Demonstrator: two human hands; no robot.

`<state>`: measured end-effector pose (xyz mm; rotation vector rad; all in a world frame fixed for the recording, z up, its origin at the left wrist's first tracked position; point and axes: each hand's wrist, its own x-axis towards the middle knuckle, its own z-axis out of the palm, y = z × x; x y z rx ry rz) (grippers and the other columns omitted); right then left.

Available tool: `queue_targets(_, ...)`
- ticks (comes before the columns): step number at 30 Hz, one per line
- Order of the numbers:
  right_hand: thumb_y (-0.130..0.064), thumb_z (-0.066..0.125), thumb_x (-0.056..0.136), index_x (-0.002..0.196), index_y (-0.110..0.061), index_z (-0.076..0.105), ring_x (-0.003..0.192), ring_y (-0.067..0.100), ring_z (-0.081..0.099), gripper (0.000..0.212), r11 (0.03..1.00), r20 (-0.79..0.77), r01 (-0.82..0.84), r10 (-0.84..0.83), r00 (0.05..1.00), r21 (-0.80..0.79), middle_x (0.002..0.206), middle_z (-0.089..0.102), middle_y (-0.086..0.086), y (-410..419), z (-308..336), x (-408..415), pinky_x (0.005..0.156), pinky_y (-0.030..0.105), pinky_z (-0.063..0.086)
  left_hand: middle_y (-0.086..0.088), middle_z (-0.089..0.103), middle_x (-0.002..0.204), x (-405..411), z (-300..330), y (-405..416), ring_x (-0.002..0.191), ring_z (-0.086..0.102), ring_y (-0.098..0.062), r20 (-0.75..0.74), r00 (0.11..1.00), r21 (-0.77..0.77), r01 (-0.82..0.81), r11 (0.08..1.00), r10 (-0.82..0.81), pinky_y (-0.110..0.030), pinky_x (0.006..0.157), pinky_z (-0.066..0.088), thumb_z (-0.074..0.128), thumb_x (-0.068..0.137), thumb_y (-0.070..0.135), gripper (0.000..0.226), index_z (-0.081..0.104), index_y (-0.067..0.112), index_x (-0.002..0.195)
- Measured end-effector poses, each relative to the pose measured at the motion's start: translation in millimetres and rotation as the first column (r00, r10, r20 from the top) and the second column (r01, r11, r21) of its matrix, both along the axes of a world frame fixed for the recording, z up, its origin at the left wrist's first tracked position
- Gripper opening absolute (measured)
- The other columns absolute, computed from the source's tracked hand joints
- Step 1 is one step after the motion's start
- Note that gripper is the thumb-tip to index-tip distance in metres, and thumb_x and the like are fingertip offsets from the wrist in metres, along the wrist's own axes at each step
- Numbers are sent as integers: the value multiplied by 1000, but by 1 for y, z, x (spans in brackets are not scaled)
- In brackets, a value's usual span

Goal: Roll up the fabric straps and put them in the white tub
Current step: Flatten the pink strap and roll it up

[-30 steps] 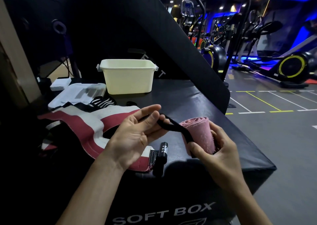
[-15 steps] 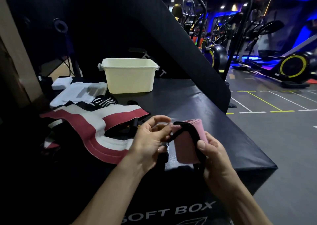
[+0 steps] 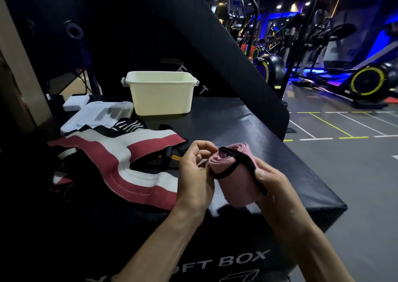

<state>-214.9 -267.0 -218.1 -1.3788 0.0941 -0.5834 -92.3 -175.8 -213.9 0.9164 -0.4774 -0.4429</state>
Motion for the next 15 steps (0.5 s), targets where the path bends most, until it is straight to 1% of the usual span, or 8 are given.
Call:
queue_targets(2, -35, 66, 89, 131, -12, 64, 120, 26, 65, 47, 997, 12, 71, -71, 997, -36, 129, 68, 14, -4, 0, 1, 95, 33, 54, -6, 55, 75, -5, 1, -1, 70, 48, -16, -63, 997, -51, -57, 997, 53, -26, 64, 41, 65, 65, 12, 21, 57, 12, 85)
queue_targets(4, -49, 77, 82, 123, -17, 68, 113, 23, 67, 53, 975, 3, 202, -202, 979, -96, 122, 71, 11, -8, -3, 1, 94, 38, 53, -3, 56, 79, -2, -5, -3, 73, 51, -15, 38, 978, 17, -205, 979, 204, -29, 68, 44, 72, 70, 16, 21, 59, 19, 86)
queue_targets(5, -45, 78, 84, 118, -17, 69, 107, 20, 68, 46, 948, 10, 284, -286, 958, -146, 117, 73, 10, -9, -5, 1, 93, 38, 53, 1, 58, 80, -1, -9, -3, 73, 54, -12, 153, 944, 71, -304, 950, 291, -31, 70, 45, 73, 79, 11, 21, 58, 24, 86)
queue_targets(7, -20, 69, 95, 110, -15, 71, 96, 13, 69, 15, 861, 76, 435, -431, 899, -264, 105, 76, 5, -9, -9, 3, 87, 32, 54, 7, 59, 82, -2, -16, -4, 74, 57, -5, 374, 840, 123, -465, 877, 393, -25, 74, 47, 64, 94, -1, 31, 55, 28, 89)
queue_targets(8, -7, 63, 98, 109, -16, 71, 94, 10, 70, 16, 819, 106, 475, -468, 877, -322, 102, 77, 1, -7, -10, 5, 85, 28, 54, 10, 59, 83, -5, -16, -4, 76, 58, -3, 441, 794, 106, -508, 855, 418, -18, 75, 47, 61, 96, -3, 31, 54, 27, 90)
queue_targets(11, 6, 55, 98, 119, -21, 69, 108, 10, 69, 37, 790, 129, 462, -451, 883, -402, 112, 76, -8, 1, -11, 8, 93, 25, 54, 13, 58, 87, -8, -12, -1, 82, 59, -1, 552, 693, 58, -588, 807, 464, -9, 76, 43, 59, 95, -7, 29, 54, 22, 93)
queue_targets(13, -1, 61, 91, 134, -24, 60, 122, 10, 63, 49, 811, 98, 381, -379, 920, -444, 127, 70, -9, 8, -12, 9, 102, 25, 49, 13, 59, 87, -5, -12, -1, 83, 60, 0, 564, 680, 60, -600, 798, 468, -8, 76, 42, 59, 95, -7, 29, 54, 21, 93)
queue_targets(15, -15, 72, 82, 145, -25, 48, 129, 11, 58, 68, 784, 37, 349, -386, 922, -513, 136, 63, -9, 12, -15, 10, 106, 28, 46, 13, 60, 87, -8, -13, -2, 83, 61, 0, 552, 705, 72, -572, 817, 445, -8, 75, 43, 60, 96, -5, 27, 55, 22, 94)
